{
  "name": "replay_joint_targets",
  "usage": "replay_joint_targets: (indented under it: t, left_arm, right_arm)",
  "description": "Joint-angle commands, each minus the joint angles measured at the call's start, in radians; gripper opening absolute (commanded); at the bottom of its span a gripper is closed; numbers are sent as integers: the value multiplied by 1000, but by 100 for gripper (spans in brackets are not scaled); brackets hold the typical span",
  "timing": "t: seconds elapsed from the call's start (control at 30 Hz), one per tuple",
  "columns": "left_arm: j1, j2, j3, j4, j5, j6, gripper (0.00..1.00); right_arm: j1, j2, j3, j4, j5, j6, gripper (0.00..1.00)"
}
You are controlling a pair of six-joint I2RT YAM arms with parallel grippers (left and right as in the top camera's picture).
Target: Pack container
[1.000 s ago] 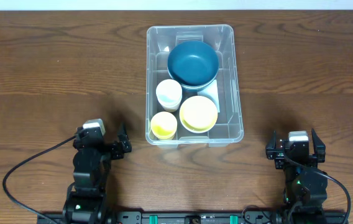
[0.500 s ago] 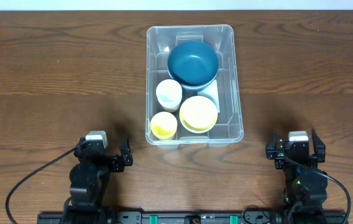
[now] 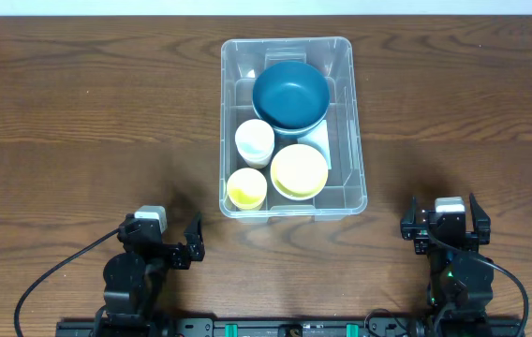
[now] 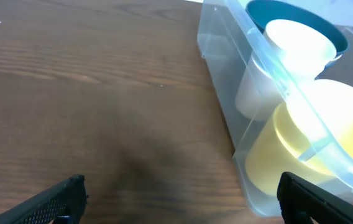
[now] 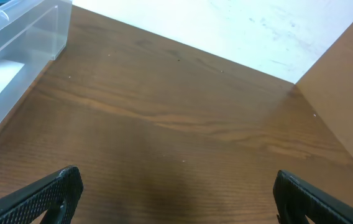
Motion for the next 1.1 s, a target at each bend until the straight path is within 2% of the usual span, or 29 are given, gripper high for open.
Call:
replay_joint_targets:
  t: [0.0, 0.23, 0.5, 0.77, 1.07]
  left_arm:
    - [-2, -6, 29, -17, -69, 17, 98]
    - [-2, -6, 29, -47, -129, 25, 98]
    - [-2, -6, 29, -36, -384, 40, 98]
    - [-2, -6, 28, -146, -383, 39, 98]
    - [-2, -6, 28, -148, -383, 39, 98]
  right_arm:
    - [-4, 0, -3, -1, -3, -11, 99]
    - [-4, 0, -3, -1, -3, -11, 99]
    - [-4, 0, -3, -1, -3, -11, 99]
    - [-4, 0, -3, -1, -3, -11, 99]
    - [-4, 0, -3, -1, -3, -11, 99]
